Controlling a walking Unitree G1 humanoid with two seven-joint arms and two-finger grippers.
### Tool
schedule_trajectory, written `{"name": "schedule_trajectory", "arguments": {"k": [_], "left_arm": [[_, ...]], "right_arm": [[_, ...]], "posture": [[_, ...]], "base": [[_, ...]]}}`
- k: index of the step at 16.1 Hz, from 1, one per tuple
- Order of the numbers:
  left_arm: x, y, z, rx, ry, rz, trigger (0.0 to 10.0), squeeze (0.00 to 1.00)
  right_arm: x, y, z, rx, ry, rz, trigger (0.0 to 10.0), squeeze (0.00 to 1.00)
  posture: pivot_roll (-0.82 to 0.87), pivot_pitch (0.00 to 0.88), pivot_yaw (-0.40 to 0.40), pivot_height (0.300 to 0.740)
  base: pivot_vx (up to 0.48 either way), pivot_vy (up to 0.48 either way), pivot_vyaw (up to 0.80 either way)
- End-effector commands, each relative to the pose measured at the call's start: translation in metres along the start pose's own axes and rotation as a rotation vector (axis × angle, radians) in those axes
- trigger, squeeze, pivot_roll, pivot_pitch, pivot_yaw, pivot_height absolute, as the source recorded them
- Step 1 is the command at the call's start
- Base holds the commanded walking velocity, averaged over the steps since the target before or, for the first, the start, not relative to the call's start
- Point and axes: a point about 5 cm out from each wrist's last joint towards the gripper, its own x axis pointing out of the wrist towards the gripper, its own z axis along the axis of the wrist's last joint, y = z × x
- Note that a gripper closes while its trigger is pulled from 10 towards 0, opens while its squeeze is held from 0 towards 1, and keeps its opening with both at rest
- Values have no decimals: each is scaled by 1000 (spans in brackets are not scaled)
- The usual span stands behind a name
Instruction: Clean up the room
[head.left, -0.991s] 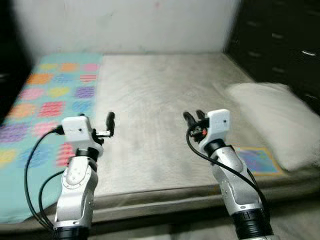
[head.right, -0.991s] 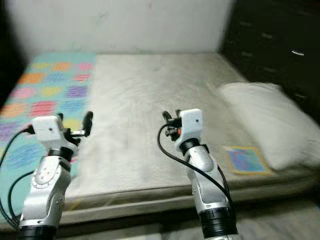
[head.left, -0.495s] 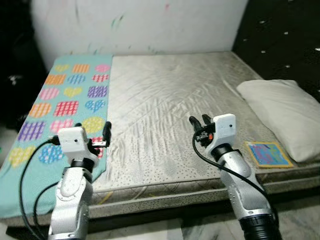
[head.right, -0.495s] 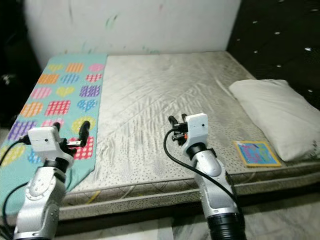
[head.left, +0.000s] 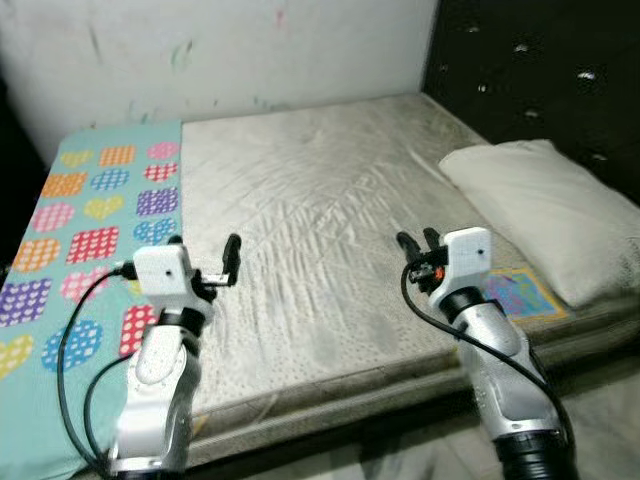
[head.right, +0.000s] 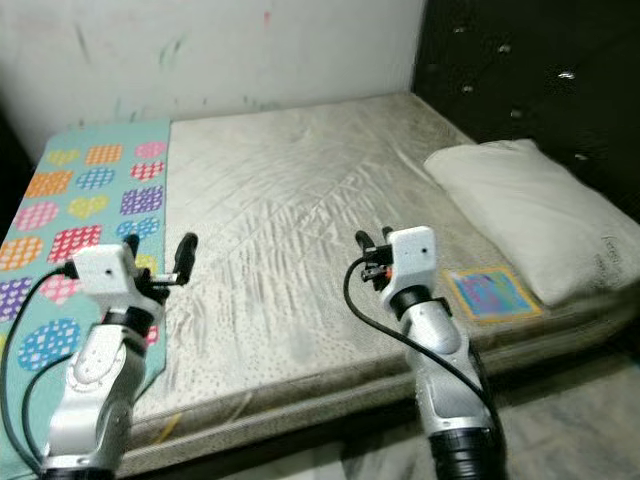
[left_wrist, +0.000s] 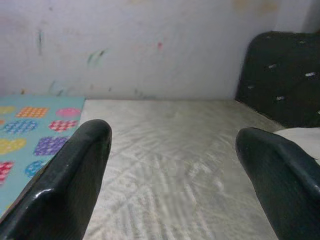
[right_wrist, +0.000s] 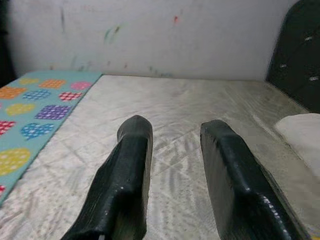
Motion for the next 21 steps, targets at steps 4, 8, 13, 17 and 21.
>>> {"name": "schedule_trajectory", "arguments": {"k": [4, 8, 13, 17, 21], "left_arm": [[5, -3, -1, -8, 25, 33, 10000, 0], [7, -2, -3, -20, 39, 54, 10000, 0], [7, -4, -2, -31, 36, 42, 10000, 0], [7, -6, -2, -39, 35, 33, 10000, 0], [8, -6, -2, -48, 36, 29, 10000, 0]], "right_arm": [[1, -1, 4, -10, -15, 2, 10000, 0], [1, -1, 4, -16, -20, 2, 10000, 0], [2, 1, 6, -28, -29, 13, 10000, 0], [2, 1, 5, -23, -25, 12, 10000, 0], [2, 1, 5, -25, -23, 14, 10000, 0]], "posture": [[-173, 0, 9, 740], [-172, 0, 10, 740], [-172, 0, 10, 740], [-173, 0, 8, 740], [-175, 0, 7, 740]], "base": [[240, 0, 0], [0, 0, 0], [0, 64, 581], [0, 463, 156], [0, 465, 0]]}}
